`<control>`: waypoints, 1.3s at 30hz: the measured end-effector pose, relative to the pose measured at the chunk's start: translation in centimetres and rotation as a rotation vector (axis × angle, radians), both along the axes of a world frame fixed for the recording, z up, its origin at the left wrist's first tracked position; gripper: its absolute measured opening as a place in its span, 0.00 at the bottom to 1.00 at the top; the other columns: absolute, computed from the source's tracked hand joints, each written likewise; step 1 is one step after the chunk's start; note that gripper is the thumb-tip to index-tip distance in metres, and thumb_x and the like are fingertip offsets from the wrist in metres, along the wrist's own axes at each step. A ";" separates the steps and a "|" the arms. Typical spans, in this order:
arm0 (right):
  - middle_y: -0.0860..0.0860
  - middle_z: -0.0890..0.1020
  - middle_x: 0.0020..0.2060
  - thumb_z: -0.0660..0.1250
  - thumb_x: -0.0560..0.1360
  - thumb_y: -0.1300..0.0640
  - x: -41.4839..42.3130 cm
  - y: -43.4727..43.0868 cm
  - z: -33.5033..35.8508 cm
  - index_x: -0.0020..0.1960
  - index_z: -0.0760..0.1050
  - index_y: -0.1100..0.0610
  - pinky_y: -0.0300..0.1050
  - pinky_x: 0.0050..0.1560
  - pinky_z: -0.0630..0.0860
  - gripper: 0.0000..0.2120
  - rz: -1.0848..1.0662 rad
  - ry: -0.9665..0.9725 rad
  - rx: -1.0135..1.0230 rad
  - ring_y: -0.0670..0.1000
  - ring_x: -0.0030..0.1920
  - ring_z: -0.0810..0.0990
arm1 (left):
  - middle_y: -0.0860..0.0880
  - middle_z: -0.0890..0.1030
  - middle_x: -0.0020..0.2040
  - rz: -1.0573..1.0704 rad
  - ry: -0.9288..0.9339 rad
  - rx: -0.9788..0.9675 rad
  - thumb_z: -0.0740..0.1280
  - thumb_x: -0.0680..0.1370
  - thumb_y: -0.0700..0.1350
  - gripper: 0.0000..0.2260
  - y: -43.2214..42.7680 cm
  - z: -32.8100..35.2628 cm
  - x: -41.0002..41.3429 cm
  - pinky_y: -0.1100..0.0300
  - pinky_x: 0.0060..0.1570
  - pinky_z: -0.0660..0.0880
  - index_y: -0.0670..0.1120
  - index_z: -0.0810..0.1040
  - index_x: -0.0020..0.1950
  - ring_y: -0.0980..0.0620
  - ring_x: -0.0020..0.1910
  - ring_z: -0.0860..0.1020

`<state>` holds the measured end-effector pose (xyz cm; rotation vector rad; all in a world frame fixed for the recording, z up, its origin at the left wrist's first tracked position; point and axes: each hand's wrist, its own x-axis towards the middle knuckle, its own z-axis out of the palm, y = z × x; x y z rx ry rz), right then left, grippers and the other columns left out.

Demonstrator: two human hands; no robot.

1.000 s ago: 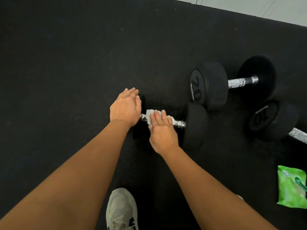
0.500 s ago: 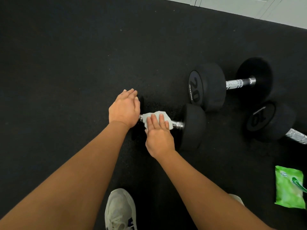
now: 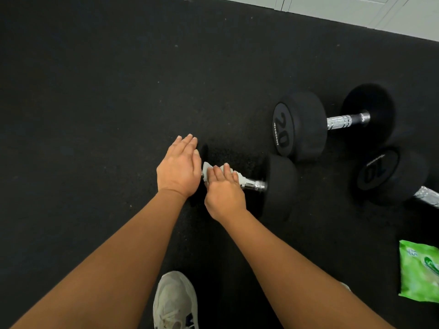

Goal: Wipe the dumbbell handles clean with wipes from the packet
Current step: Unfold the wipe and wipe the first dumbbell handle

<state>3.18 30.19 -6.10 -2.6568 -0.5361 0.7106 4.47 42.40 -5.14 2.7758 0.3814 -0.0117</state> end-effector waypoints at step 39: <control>0.57 0.80 0.52 0.60 0.77 0.57 2.1 0.5 2.5 0.57 0.75 0.56 0.52 0.54 0.75 0.11 -0.008 0.232 -0.064 0.58 0.53 0.79 | 0.44 0.71 0.70 -0.055 -0.228 0.003 0.49 0.81 0.47 0.22 -0.1 -1.4 -5.6 0.51 0.69 0.67 0.40 0.71 0.69 0.45 0.72 0.64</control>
